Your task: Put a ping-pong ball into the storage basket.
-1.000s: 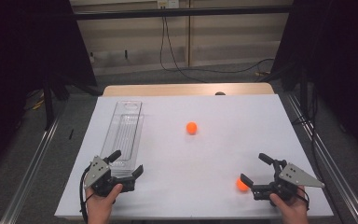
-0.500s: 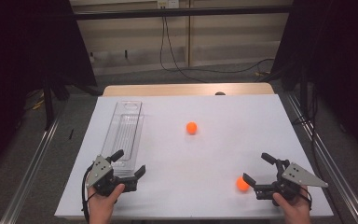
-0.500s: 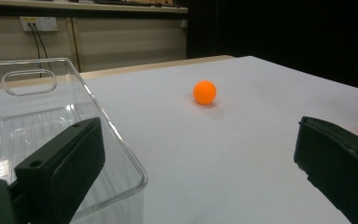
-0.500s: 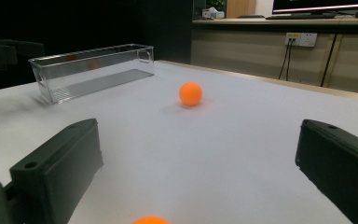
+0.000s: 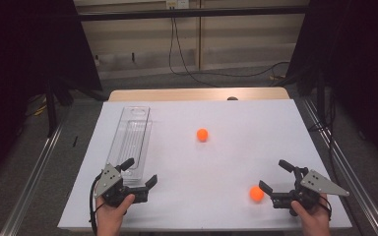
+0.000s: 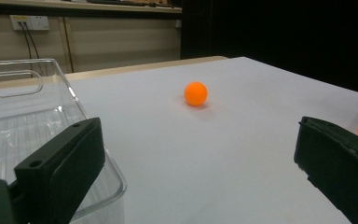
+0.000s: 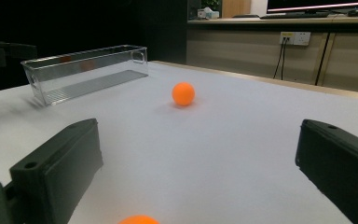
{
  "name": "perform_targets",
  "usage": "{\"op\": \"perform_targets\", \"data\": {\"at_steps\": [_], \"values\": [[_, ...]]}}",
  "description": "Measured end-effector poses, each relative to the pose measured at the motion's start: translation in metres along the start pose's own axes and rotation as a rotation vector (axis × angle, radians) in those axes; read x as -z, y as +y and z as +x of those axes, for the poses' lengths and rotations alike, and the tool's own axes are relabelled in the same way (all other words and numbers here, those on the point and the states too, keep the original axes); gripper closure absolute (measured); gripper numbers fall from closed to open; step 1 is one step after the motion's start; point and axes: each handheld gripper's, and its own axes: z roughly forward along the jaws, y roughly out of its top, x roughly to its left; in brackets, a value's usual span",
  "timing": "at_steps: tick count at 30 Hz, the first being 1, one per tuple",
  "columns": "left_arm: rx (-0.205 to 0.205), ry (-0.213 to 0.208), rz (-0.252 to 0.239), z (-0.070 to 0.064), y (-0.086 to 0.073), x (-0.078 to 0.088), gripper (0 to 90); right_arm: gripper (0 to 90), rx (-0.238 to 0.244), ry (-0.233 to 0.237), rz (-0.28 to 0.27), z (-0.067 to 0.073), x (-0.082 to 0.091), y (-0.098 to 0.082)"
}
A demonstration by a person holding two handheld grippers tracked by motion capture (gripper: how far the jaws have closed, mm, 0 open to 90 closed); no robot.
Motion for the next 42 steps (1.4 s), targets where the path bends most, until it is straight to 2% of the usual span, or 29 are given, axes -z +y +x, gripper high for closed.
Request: {"op": "perform_targets", "data": {"at_steps": [8, 18, 24, 32, 42], "values": [[-0.005, -0.006, 0.005, -0.003, 0.001, -0.003, 1.6, 0.1, 0.005, -0.006, 0.0, -0.003, 0.0, 0.001], [-0.004, -0.034, 0.009, -0.009, 0.002, -0.01, 1.6, 0.2, 0.0, -0.023, -0.004, -0.008, 0.005, 0.001], [0.002, -0.065, 0.017, -0.015, 0.003, -0.018, 1.5, 0.2, -0.01, -0.036, -0.007, -0.01, 0.006, 0.002], [0.007, -0.093, 0.022, -0.02, 0.005, -0.026, 1.3, 0.3, 0.004, -0.038, -0.002, -0.011, 0.007, 0.001], [-0.006, -0.137, 0.035, -0.03, 0.01, -0.039, 1.2, 0.5, 0.007, -0.047, -0.001, -0.011, 0.007, 0.002]]}}
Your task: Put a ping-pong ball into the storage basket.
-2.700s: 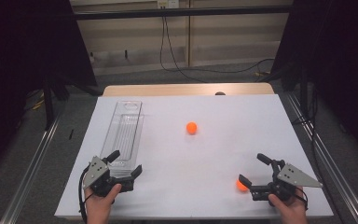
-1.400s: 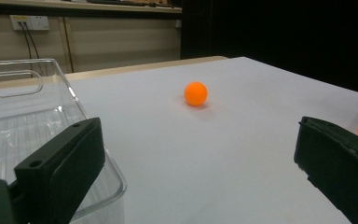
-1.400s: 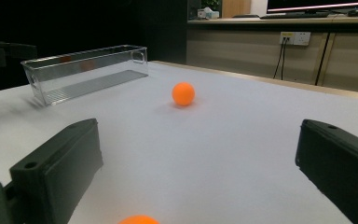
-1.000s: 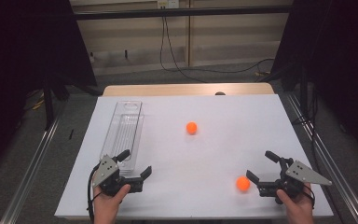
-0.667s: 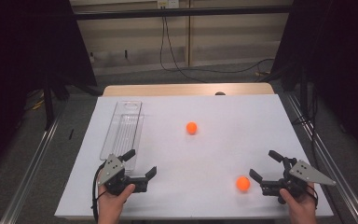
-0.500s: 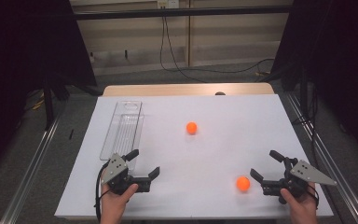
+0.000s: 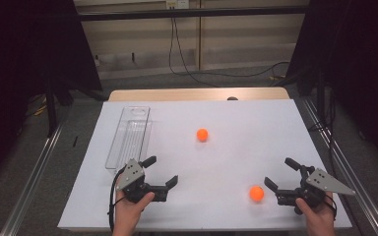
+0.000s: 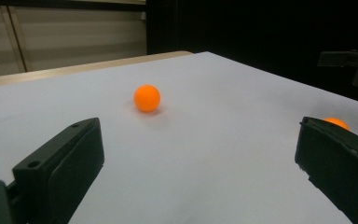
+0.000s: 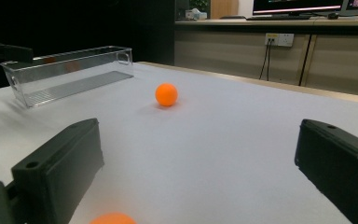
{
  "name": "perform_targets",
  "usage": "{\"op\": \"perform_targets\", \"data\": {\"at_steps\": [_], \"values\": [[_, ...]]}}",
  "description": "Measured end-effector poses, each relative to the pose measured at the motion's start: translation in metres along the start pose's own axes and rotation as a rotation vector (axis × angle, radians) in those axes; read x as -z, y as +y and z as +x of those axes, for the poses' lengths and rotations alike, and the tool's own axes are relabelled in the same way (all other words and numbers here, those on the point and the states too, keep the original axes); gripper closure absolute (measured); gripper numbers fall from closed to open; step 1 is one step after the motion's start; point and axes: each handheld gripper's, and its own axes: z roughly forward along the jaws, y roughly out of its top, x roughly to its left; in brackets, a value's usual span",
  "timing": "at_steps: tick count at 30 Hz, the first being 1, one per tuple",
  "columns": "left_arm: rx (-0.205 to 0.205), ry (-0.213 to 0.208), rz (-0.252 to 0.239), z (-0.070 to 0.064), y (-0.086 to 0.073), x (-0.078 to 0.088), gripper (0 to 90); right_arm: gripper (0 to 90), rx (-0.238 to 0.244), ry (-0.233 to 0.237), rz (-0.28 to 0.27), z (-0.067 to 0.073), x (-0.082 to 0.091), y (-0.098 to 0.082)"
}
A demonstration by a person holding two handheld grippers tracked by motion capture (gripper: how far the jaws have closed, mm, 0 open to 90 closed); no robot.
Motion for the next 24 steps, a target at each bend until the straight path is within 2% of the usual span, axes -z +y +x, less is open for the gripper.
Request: {"op": "perform_targets", "data": {"at_steps": [13, 24], "values": [[-0.008, -0.055, 0.027, -0.012, 0.005, -0.02, 1.2, 0.3, -0.006, -0.012, -0.003, -0.004, 0.002, 0.0], [-0.013, -0.082, 0.035, -0.018, 0.006, -0.033, 1.1, 0.3, -0.005, -0.017, -0.002, -0.005, 0.002, 0.0]]}}
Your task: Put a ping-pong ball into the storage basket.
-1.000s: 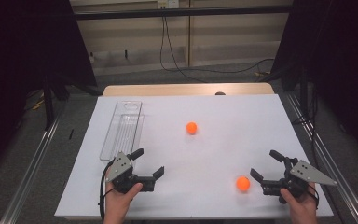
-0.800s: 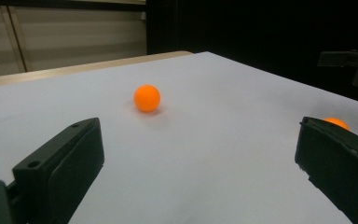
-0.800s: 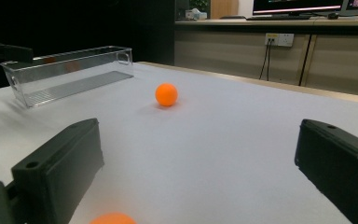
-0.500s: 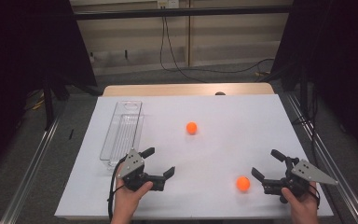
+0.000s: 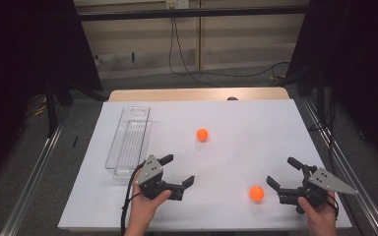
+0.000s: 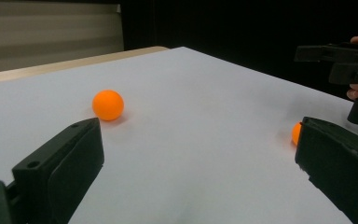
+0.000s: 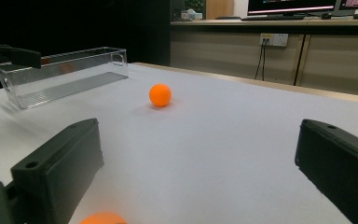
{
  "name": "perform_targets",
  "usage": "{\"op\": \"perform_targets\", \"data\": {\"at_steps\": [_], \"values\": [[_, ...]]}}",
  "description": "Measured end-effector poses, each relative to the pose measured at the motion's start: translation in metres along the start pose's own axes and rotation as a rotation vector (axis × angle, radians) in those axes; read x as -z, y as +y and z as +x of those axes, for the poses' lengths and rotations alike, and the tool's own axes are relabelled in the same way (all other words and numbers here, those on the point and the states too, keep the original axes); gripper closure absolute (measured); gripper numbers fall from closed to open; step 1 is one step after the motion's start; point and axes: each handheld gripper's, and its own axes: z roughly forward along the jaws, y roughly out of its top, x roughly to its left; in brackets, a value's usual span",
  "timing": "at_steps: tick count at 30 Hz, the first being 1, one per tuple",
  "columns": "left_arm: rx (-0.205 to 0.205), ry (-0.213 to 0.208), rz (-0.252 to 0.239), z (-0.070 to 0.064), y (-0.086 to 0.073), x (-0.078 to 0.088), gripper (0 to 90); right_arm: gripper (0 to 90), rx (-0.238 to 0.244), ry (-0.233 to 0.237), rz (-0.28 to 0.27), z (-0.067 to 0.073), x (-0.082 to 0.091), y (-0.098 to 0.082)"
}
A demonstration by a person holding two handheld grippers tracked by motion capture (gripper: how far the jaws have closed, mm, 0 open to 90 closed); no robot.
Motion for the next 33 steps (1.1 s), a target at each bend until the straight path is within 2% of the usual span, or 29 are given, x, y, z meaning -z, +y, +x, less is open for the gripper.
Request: {"op": "perform_targets", "data": {"at_steps": [16, 26, 29, 33], "values": [[-0.005, -0.034, 0.013, -0.009, 0.003, -0.012, 1.1, 0.4, 0.006, -0.002, -0.004, 0.0, 0.001, 0.0], [-0.015, -0.056, 0.039, -0.014, 0.005, -0.021, 1.1, 0.4, 0.007, -0.002, -0.005, 0.0, 0.001, 0.001], [0.001, -0.057, 0.038, -0.015, 0.006, -0.023, 1.1, 0.5, 0.007, -0.007, -0.005, 0.0, 0.001, 0.0], [-0.002, -0.067, 0.053, -0.017, 0.005, -0.028, 1.1, 0.5, 0.008, -0.006, -0.005, 0.0, 0.001, 0.0]]}}
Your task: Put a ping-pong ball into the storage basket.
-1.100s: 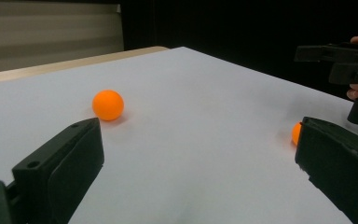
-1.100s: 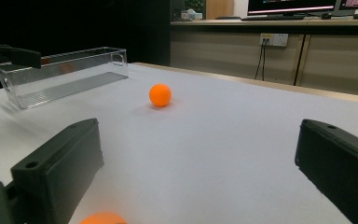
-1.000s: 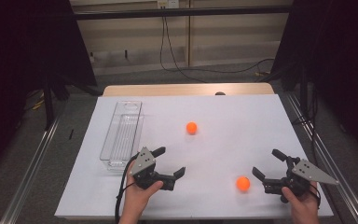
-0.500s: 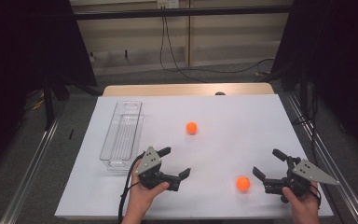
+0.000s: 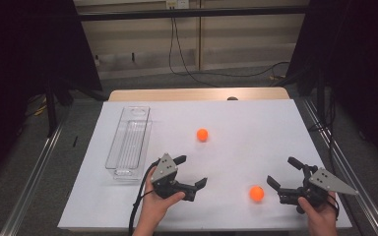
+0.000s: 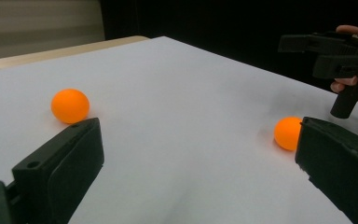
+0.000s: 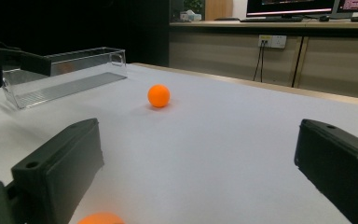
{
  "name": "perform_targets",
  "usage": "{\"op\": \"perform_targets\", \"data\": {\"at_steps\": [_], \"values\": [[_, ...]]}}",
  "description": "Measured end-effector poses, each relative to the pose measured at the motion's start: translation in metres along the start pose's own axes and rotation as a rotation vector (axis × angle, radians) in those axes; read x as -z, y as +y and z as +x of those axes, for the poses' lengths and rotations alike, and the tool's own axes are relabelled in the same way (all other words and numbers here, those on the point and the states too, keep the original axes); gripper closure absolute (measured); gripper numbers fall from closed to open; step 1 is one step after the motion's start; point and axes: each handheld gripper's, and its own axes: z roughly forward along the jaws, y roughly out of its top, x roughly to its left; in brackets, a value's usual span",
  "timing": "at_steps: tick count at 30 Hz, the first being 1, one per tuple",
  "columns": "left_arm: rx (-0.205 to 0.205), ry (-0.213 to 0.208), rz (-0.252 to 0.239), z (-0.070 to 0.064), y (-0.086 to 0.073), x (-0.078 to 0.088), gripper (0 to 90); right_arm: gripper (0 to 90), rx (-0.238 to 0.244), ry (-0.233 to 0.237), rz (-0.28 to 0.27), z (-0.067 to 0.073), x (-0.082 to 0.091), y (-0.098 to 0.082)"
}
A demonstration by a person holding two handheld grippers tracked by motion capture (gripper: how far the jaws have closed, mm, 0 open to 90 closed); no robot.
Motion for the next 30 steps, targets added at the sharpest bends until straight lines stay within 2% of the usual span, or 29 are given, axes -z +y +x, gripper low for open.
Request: {"op": "perform_targets", "data": {"at_steps": [5, 9, 15, 30], "values": [[0.004, -0.008, 0.013, -0.004, 0.0, -0.008, 1.1, 0.5, -0.002, 0.001, -0.001, 0.0, 0.0, 0.0], [0.002, -0.033, 0.036, -0.008, -0.001, -0.014, 1.2, 0.6, -0.001, 0.004, -0.002, 0.0, 0.0, 0.0], [-0.003, -0.036, 0.059, -0.013, 0.0, -0.02, 1.2, 0.8, 0.002, 0.01, 0.0, 0.001, 0.0, 0.0], [0.009, -0.061, 0.077, -0.017, 0.0, -0.034, 1.3, 1.0, 0.004, 0.011, 0.0, 0.001, 0.0, 0.0]]}}
